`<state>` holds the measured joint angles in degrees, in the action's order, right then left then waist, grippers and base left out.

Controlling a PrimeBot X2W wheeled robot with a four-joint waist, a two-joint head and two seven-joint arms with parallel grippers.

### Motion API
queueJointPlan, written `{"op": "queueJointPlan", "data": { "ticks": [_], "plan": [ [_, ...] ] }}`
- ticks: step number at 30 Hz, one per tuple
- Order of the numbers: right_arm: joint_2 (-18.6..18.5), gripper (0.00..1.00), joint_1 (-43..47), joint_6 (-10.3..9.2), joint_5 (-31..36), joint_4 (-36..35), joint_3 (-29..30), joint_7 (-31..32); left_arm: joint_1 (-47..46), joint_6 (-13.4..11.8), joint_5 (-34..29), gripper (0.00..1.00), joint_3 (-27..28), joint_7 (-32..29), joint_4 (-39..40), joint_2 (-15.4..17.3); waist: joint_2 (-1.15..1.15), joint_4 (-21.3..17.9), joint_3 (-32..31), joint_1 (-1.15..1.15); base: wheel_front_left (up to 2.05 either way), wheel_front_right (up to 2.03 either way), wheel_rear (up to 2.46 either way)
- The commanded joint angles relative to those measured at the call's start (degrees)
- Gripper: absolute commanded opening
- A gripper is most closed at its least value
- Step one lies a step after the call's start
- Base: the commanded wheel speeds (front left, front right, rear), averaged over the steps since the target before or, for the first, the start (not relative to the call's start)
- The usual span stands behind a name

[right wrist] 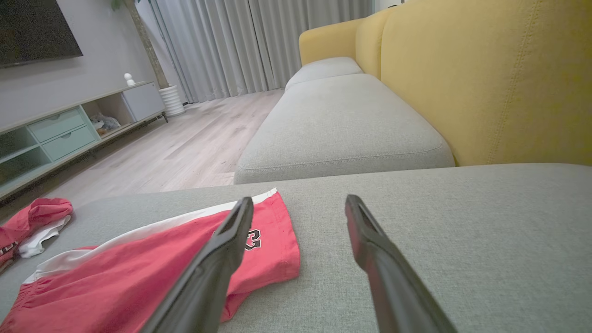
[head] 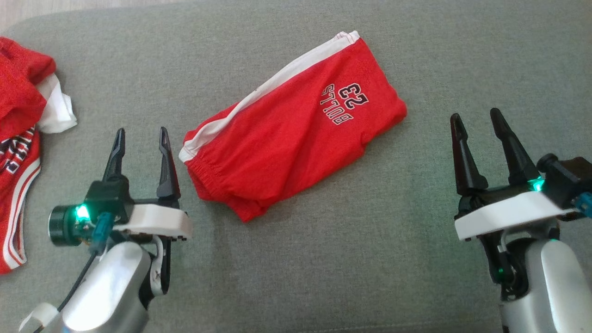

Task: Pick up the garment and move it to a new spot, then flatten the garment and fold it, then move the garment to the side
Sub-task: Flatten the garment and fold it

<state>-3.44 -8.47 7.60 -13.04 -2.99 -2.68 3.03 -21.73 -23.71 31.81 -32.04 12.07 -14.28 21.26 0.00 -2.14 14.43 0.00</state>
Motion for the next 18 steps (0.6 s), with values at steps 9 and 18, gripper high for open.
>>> {"op": "queueJointPlan", "data": {
  "ticks": [9, 18],
  "plan": [
    [0.43, 1.0, -0.71, -0.11, 0.41, -2.36, -0.39, 1.13, -1.45, -0.38, -0.03, 1.0, 1.26, -0.42, 1.89, 2.04, 0.0, 0.6, 0.28, 0.0, 0.0, 0.0, 0.0],
    [-4.53, 1.0, -8.56, -0.11, -1.88, 8.37, -0.73, 8.1, -3.56, 0.2, -0.66, 1.0, -0.41, -0.12, 2.56, 0.21, 0.0, 4.84, 3.35, 0.0, 0.0, 0.0, 0.0]
  ]
}}
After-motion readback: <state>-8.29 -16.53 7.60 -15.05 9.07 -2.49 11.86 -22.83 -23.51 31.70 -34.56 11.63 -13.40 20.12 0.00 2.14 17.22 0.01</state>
